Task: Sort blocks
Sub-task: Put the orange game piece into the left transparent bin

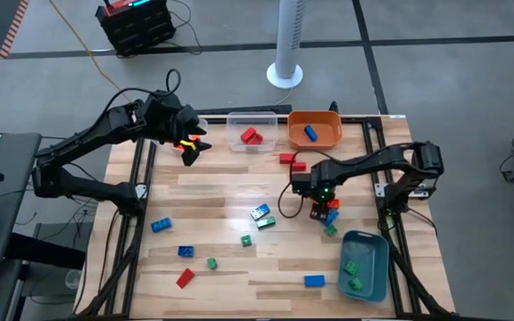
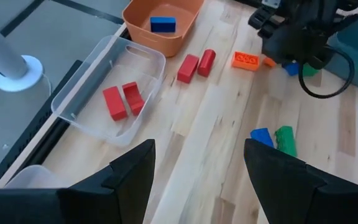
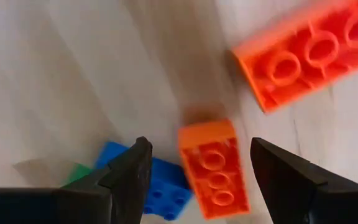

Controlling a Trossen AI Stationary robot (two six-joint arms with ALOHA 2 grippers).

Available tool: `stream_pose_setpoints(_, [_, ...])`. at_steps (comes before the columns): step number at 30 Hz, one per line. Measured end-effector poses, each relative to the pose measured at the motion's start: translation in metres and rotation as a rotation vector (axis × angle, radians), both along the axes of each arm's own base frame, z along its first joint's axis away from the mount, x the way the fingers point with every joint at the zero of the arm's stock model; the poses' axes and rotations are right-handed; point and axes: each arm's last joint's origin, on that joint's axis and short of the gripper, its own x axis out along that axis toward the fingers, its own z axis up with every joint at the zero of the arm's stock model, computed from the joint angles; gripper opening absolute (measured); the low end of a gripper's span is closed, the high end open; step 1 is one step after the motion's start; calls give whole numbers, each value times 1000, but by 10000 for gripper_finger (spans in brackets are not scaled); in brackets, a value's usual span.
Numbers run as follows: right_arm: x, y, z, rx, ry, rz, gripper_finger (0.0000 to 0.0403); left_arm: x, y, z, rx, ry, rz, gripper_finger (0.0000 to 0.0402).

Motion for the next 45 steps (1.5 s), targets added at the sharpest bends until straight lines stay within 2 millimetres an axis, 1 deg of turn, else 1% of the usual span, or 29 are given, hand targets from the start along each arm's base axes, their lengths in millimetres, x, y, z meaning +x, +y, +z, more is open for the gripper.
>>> stream_pose_setpoints(4, [-5, 1, -6, -28, 23, 10, 281, 0, 0, 0, 3, 2, -1, 239])
stream_pose_setpoints(9, [-12, 2, -18, -29, 28, 21, 280, 0, 0, 0, 15, 6, -5, 239])
stream_pose_setpoints(12, [-14, 2, -20, -28, 24, 23, 266, 0, 0, 0, 18, 7, -5, 239])
stream_pose_setpoints(15, [-13, 1, -20, -28, 21, 19, 227, 0, 0, 0, 27, 11, -11, 239])
stream_pose_setpoints(20, [-12, -3, -19, -4, 6, 17, 133, -1, 1, 0, 52, 23, 21, 239])
stream_pose_setpoints(22, [-13, -6, -15, 4, 9, 0, 104, -1, 2, 0, 71, 33, 49, 239])
stream_pose_setpoints(23, [-12, -9, -10, 5, -2, -10, 98, -1, 3, 0, 81, 38, 62, 239])
stream_pose_setpoints(25, [-10, -15, 4, -1, -39, -34, 98, -2, 3, 0, 85, 41, 83, 239])
stream_pose_setpoints(27, [-10, -21, 24, -10, -98, -62, 98, -2, 3, -1, 68, 43, 84, 239])
stream_pose_setpoints(29, [-8, -27, 46, -21, -203, -102, 98, -3, 4, -3, 22, 54, 56, 239])
stream_pose_setpoints(30, [-5, -30, 59, -26, -292, -113, 99, -2, 4, -5, -9, 53, 32, 239])
stream_pose_setpoints(33, [6, -37, 103, -39, -650, -166, 110, 6, 6, -11, -80, 54, -68, 239])
stream_pose_setpoints(36, [16, -47, 143, -71, -1055, -235, 115, 18, 8, -16, -84, 45, -176, 239])
stream_pose_setpoints(39, [21, -55, 180, -102, -1410, -252, 115, 31, 10, -19, -66, 18, -239, 239])
stream_pose_setpoints(40, [21, -55, 189, -110, -1500, -246, 115, 36, 10, -19, -58, -2, -256, 239])
stream_pose_setpoints(42, [24, -56, 201, -122, -1629, -232, 115, 44, 10, -16, -32, -65, -280, 239])
stream_pose_setpoints(45, [30, -56, 207, -113, -1744, -233, 115, 55, 9, -6, -5, -193, -298, 239])
